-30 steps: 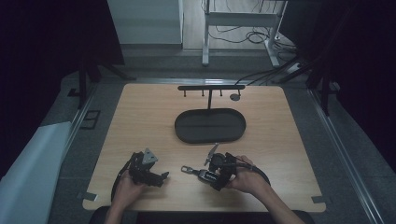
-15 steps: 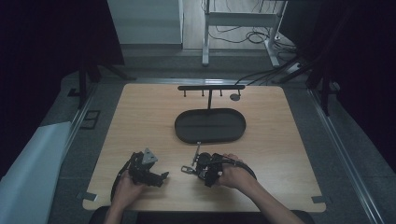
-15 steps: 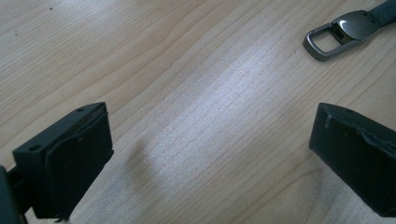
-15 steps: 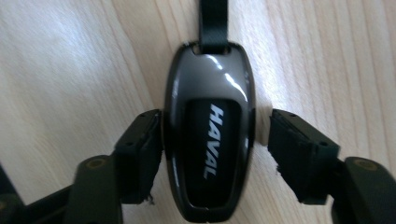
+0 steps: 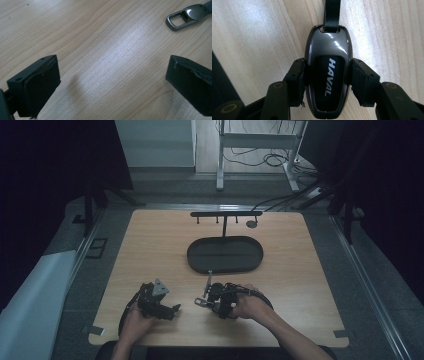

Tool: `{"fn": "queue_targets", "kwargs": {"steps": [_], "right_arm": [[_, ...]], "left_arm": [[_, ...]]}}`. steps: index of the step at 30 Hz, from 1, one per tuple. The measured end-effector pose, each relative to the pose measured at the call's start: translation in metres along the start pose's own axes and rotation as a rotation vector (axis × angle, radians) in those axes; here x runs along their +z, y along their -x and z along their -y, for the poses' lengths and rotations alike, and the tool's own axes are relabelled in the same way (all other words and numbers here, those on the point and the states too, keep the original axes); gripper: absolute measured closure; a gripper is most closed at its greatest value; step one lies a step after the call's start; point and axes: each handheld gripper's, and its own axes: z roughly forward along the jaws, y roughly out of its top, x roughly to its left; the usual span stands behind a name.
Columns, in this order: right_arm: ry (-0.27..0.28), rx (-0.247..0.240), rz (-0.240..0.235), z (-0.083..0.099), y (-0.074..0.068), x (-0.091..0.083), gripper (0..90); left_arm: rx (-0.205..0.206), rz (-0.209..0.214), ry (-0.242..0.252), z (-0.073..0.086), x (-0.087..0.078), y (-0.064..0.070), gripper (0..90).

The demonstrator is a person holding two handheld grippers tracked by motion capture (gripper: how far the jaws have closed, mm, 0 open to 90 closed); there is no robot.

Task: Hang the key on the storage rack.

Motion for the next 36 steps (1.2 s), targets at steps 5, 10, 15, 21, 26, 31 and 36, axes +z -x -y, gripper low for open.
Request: {"fn": "queue_targets", "kwargs": {"steps": [5,10,15,21,26,31,36], "right_arm": [[0.014,-0.009,-0.001,0.000,0.001,-0.012,49.1],[0.021,-0.003,-0.003,0.002,0.004,-0.026,49.1],[0.029,0.017,-0.002,0.006,0.009,-0.041,49.1],[0.042,0.051,0.000,0.013,0.017,-0.056,49.1],[0.047,0.092,-0.001,0.019,0.028,-0.067,49.1],[0.057,0.139,0.001,0.026,0.039,-0.076,49.1],[0.069,0.182,-0.008,0.034,0.052,-0.087,49.1]], "left_arm": [[0.003,-0.003,0.000,0.000,0.000,0.001,0.0],[0.006,-0.005,-0.006,0.000,0.000,0.001,0.0],[0.013,-0.006,-0.007,-0.001,0.000,0.001,0.0],[0.016,-0.010,-0.006,0.000,0.000,0.001,0.0],[0.013,-0.008,-0.003,0.000,0.000,0.001,0.0],[0.014,-0.010,-0.003,0.000,0.001,0.001,0.0],[0.012,-0.010,-0.002,0.000,0.001,0.001,0.0]]}}
